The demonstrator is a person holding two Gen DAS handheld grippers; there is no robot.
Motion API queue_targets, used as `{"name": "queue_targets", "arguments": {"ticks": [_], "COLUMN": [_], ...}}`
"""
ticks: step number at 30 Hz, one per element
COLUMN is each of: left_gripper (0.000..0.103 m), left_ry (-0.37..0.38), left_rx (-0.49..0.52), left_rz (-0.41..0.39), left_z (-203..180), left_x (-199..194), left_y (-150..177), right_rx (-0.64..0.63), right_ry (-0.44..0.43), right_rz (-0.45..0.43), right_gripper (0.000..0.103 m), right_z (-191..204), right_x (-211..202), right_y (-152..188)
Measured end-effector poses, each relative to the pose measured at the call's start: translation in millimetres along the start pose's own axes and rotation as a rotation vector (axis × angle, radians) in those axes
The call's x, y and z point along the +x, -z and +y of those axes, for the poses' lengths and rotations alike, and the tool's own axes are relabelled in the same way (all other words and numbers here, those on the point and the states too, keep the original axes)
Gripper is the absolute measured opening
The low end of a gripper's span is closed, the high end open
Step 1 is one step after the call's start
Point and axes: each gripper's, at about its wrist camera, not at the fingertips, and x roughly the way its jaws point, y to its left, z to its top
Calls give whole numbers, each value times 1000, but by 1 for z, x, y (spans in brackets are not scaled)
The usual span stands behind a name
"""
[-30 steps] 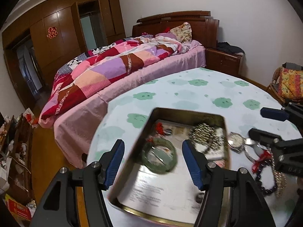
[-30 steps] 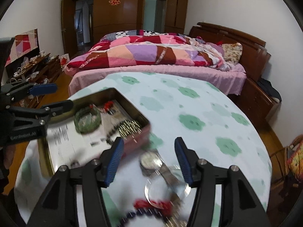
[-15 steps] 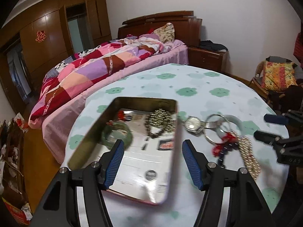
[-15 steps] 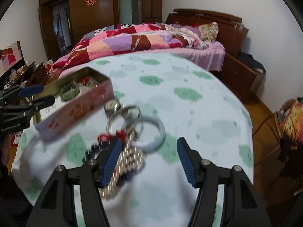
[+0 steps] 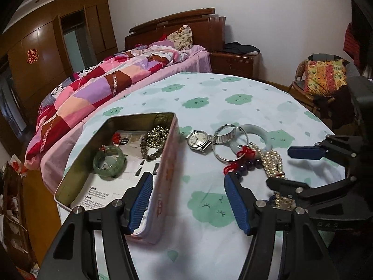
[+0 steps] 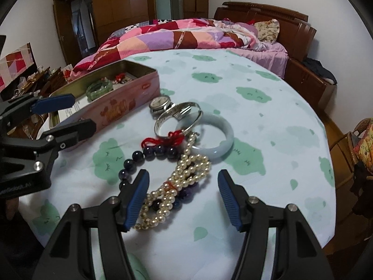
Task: Organize jewelry
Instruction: 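Move the left tool to the dark blue bead bracelet while the right tool approaches the pearl necklace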
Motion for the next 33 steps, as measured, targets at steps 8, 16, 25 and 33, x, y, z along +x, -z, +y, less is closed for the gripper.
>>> {"name": "queue_targets", "arguments": {"ticks": [8, 16, 25, 33], "left_gripper": [64, 64, 57, 14], "left_ry": [17, 45, 134, 198], "left_rx": [26, 77, 84, 132], "left_rz": [12, 39, 133, 178], "left_z": [-9, -25, -36, -48], "left_x": [3, 11, 40, 50], "left_y": [4, 6, 3, 10], "right_rx": [-18, -22, 28, 54], "right_ry": [-37, -56, -30, -7], "right_rz": [1, 0, 8, -5], "right_gripper": [16, 7, 9, 40], "right_z": [3, -4, -21, -26], "right_x": [-3, -11, -9, -13], "right_y": [5, 7, 10, 9]}}
